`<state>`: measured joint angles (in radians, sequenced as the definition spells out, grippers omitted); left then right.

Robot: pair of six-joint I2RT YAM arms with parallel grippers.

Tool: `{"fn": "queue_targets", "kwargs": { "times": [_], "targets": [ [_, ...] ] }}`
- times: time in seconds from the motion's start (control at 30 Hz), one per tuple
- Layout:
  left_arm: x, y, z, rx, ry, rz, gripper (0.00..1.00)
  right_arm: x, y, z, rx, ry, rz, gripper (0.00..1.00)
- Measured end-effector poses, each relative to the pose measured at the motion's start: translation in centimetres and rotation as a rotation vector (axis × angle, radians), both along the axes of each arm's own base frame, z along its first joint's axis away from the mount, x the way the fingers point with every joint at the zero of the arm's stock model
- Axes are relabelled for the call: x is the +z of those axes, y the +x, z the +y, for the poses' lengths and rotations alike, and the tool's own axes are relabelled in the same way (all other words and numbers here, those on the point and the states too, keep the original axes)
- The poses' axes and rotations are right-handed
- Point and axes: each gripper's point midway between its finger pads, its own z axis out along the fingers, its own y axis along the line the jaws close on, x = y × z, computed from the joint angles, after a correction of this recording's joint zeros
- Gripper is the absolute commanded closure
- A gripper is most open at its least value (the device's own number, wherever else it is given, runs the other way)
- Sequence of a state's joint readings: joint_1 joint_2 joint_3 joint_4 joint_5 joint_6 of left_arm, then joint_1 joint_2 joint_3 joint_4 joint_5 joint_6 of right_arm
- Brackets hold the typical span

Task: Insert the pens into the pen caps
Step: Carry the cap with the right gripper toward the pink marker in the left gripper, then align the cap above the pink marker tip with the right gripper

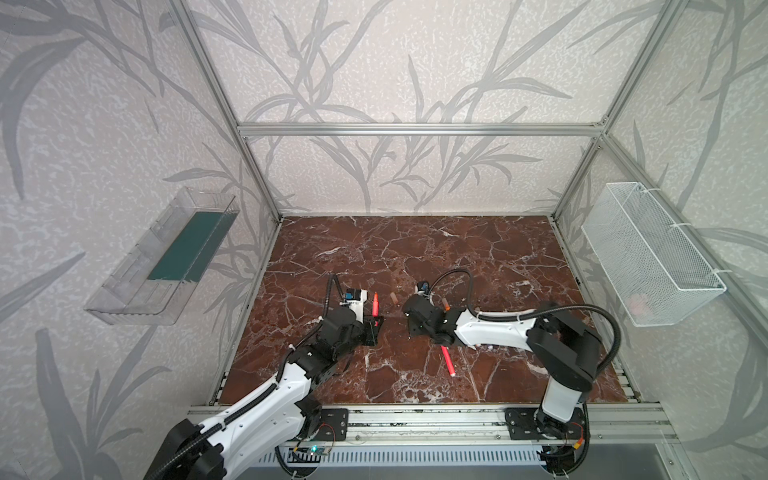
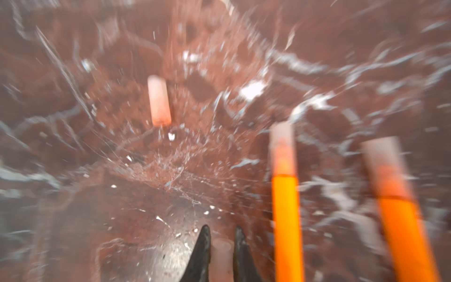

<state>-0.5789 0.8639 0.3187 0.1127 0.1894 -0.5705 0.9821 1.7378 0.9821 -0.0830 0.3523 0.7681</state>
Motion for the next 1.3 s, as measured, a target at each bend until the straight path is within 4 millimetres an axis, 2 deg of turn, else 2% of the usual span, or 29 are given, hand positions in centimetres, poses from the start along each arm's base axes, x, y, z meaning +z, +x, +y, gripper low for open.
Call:
{"fn": "queue_targets", "kwargs": {
  "times": [0.13, 0.2, 0.37, 0.5, 0.63, 0.83, 1.03, 1.3],
  "targets": [
    [1.0, -1.2, -2.7, -0.129, -0.065, -0.016, 1.00, 6.0, 0.0, -0.6, -0.007, 0.145, -0.106, 1.00],
    [1.6, -2.5, -4.5, -0.213, -0.090, -0.031, 1.00, 9.0, -0.3, -1.2, -0.005, 0.225, -0.166, 1.00],
    [2.8, -5.9, -8.1, -0.397, -0.119, -0.083, 1.00, 13.5, -1.4, -3.2, -0.013, 0.344, -0.271, 1.00],
    [3.7, -7.0, -9.4, -0.464, -0.152, -0.118, 1.00, 15.8, -2.3, -4.6, -0.012, 0.424, -0.338, 1.00],
    [4.1, -7.3, -10.3, -0.498, -0.171, -0.134, 1.00, 17.6, -3.0, -5.3, -0.001, 0.502, -0.385, 1.00],
    [4.1, -7.8, -11.3, -0.529, -0.182, -0.141, 1.00, 19.2, -3.4, -4.7, 0.034, 0.599, -0.420, 1.00],
    [4.0, -8.0, -11.8, -0.543, -0.184, -0.142, 1.00, 19.0, -3.2, -3.7, 0.048, 0.638, -0.420, 1.00],
    [5.0, -7.9, -12.1, -0.543, -0.195, -0.173, 1.00, 18.3, -2.9, -2.7, 0.052, 0.663, -0.398, 1.00]
  ]
}}
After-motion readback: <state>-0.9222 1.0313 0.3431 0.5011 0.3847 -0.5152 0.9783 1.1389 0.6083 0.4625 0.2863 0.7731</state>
